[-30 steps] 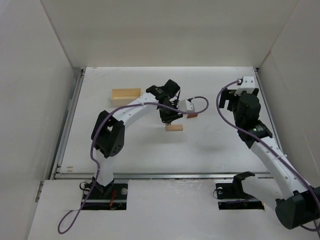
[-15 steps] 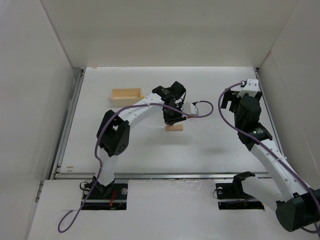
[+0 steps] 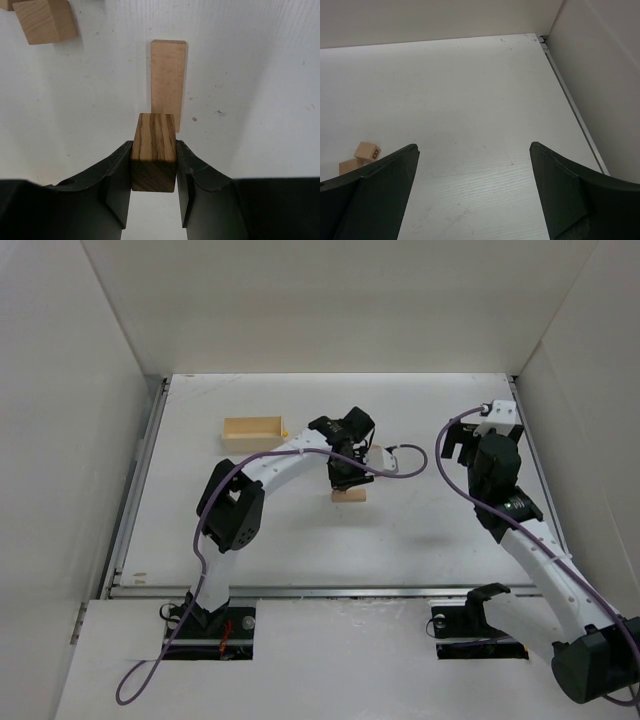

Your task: Build the wood block tower

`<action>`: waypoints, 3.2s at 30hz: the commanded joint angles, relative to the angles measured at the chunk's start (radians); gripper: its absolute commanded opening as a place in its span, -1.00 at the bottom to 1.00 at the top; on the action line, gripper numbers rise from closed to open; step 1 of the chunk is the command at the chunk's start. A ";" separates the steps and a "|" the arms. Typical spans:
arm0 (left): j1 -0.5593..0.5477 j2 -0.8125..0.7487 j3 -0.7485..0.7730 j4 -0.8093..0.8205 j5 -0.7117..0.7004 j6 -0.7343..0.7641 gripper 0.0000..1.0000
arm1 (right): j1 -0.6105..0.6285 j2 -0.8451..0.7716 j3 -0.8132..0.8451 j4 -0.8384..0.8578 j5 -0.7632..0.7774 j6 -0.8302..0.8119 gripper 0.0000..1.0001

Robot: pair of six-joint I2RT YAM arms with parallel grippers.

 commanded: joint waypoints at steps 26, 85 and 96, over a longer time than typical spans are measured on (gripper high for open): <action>-0.015 -0.001 -0.068 0.035 0.034 -0.034 -1.00 | -0.006 -0.021 -0.007 0.065 0.017 -0.002 0.96; -0.015 -0.001 -0.097 0.081 -0.024 -0.034 -1.00 | -0.006 -0.011 -0.016 0.074 0.017 -0.020 0.96; -0.015 -0.001 -0.088 0.081 -0.015 -0.034 -1.00 | -0.006 -0.011 -0.016 0.074 0.017 -0.020 0.96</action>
